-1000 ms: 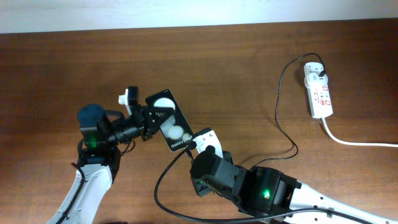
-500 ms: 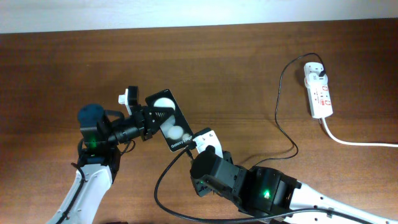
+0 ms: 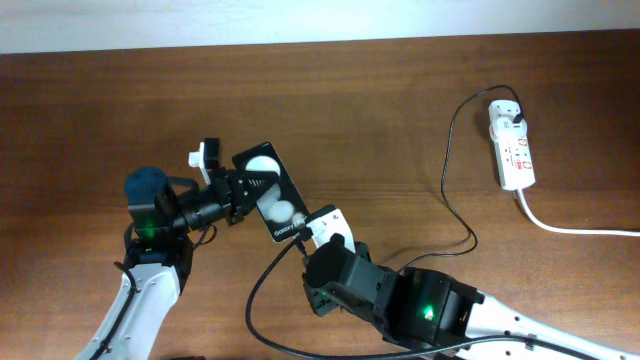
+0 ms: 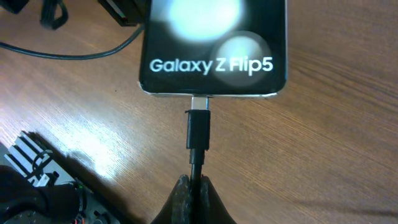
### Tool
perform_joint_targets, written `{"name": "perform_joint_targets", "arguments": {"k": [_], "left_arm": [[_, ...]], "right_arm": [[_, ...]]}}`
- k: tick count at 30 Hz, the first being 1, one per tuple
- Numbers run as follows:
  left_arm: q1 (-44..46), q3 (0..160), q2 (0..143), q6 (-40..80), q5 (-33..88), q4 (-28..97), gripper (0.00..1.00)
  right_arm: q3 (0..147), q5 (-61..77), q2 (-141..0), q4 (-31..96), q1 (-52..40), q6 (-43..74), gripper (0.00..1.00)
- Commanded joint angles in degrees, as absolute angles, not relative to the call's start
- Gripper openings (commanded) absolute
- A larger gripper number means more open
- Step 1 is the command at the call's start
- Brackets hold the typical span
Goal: Plug charger to phone and switch on socket
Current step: 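Push the USB-C plug up into the phone's bottom port with the right gripper, then open the right gripper and pull it back from the plugged phone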
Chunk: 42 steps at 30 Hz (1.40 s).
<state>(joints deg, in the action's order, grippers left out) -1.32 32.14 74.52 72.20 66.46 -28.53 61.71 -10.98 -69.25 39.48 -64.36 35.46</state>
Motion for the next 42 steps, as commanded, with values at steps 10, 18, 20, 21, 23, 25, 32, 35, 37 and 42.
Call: {"name": "perform_joint_targets", "arguments": {"k": [10,18,20,21,23,25,32,35,37,42], "left_arm": [[-0.91,32.71,74.08,71.11,71.24,-28.88,0.00],[-0.91,32.71,74.08,71.18,71.24,-28.86,0.00],[-0.91,32.71,74.08,71.42,71.29,-28.86,0.00],[-0.91,32.71,74.08,72.10,71.59,-28.88,0.00],[-0.91,32.71,74.08,72.66,73.03,-28.88,0.00],[-0.91,32.71,74.08,72.64,73.80,-28.91,0.00],[-0.91,32.71,74.08,65.60,80.90,-29.12,0.00],[-0.91,32.71,74.08,63.29,83.31,-29.10,0.00],[-0.91,32.71,74.08,63.29,83.18,-29.10,0.00],[-0.91,32.71,74.08,63.29,79.72,-29.08,0.00]], "right_arm": [[62.67,-18.72,-69.21,40.93,-64.49,33.26,0.04],[62.67,-16.40,-69.49,36.93,-64.51,33.26,0.04],[62.67,-16.12,-69.95,36.32,-64.49,33.26,0.04],[62.67,-16.10,-70.54,36.21,-64.49,33.26,0.04],[62.67,-16.10,-71.99,35.92,-64.49,33.26,0.04],[62.67,-16.16,-72.40,35.48,-64.49,33.21,0.04],[62.70,-17.06,-72.38,33.28,-64.49,28.71,0.04],[62.70,-17.19,-72.38,32.47,-64.49,28.73,0.04],[62.70,-17.21,-72.38,32.29,-64.49,28.73,0.04],[62.70,-17.19,-71.13,34.41,-64.49,28.73,0.13]]}}
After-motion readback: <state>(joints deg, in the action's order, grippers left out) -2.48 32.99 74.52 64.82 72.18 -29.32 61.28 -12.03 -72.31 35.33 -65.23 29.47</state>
